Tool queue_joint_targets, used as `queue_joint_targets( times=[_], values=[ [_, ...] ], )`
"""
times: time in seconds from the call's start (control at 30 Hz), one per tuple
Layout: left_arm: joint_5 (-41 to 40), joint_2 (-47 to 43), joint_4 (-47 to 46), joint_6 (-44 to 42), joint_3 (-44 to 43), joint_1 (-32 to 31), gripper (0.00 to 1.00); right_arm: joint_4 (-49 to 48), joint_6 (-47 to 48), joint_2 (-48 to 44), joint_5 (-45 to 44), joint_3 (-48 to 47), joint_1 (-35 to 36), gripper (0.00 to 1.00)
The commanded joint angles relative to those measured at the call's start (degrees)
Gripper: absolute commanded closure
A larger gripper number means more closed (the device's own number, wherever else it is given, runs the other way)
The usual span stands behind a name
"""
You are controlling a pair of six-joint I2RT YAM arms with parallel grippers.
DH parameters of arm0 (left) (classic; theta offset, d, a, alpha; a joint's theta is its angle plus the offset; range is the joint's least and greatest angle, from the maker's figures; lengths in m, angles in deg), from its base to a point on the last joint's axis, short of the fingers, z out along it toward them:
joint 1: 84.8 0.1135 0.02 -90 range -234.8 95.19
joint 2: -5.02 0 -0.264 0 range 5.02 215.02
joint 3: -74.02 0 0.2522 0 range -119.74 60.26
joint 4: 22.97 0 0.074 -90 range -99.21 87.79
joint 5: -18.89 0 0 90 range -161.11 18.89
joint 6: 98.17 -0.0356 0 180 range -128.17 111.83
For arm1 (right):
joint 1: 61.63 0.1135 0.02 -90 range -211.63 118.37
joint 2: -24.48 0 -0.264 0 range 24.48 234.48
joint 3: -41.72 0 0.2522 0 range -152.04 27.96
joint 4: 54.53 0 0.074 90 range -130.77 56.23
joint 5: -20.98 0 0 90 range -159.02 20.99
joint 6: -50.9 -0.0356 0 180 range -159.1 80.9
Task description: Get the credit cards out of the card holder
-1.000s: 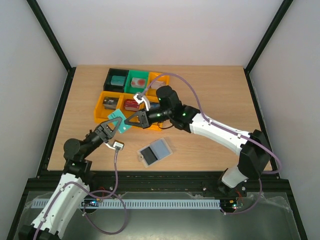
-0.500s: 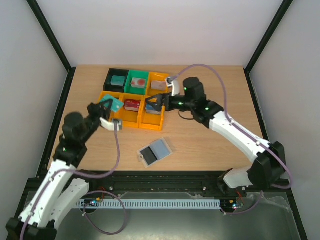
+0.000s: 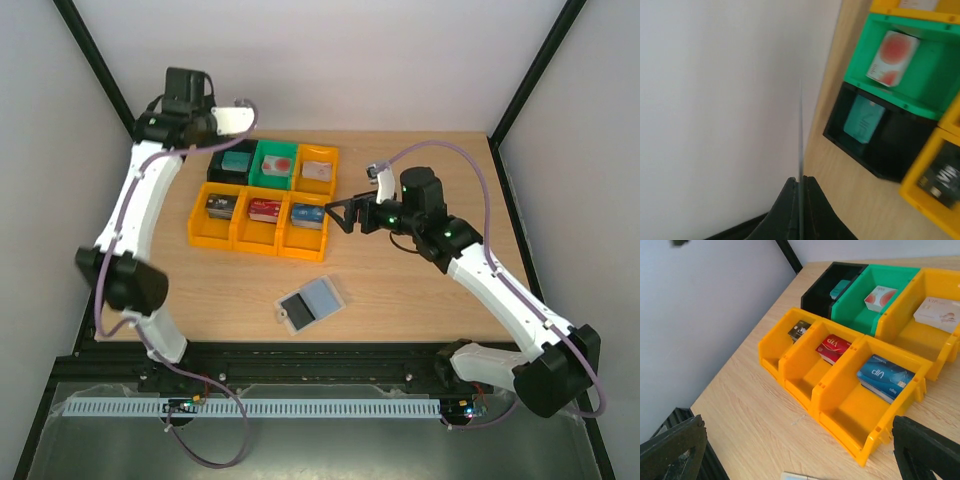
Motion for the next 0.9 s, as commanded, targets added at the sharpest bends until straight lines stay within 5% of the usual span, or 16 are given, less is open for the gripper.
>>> queue_joint_targets(
  times=[0.0, 0.43, 0.87],
  values=[
    [2.64, 12.8, 3.46, 5.14, -11.38, 1.57, 0.98, 2.25, 3.33, -2.18, -0.85, 1.33, -0.09, 0.01],
    [5.46, 34.72, -15.15, -7.9, -11.75, 8.07, 0.98, 1.99, 2.77, 9.31, -5.68, -3.95, -0.42, 0.01],
    [3.79, 37.72, -30.54, -10.69, -3.13, 7.24, 0.98, 2.35, 3.24, 16.97, -2.82, -7.91, -1.63, 0.01]
  ],
)
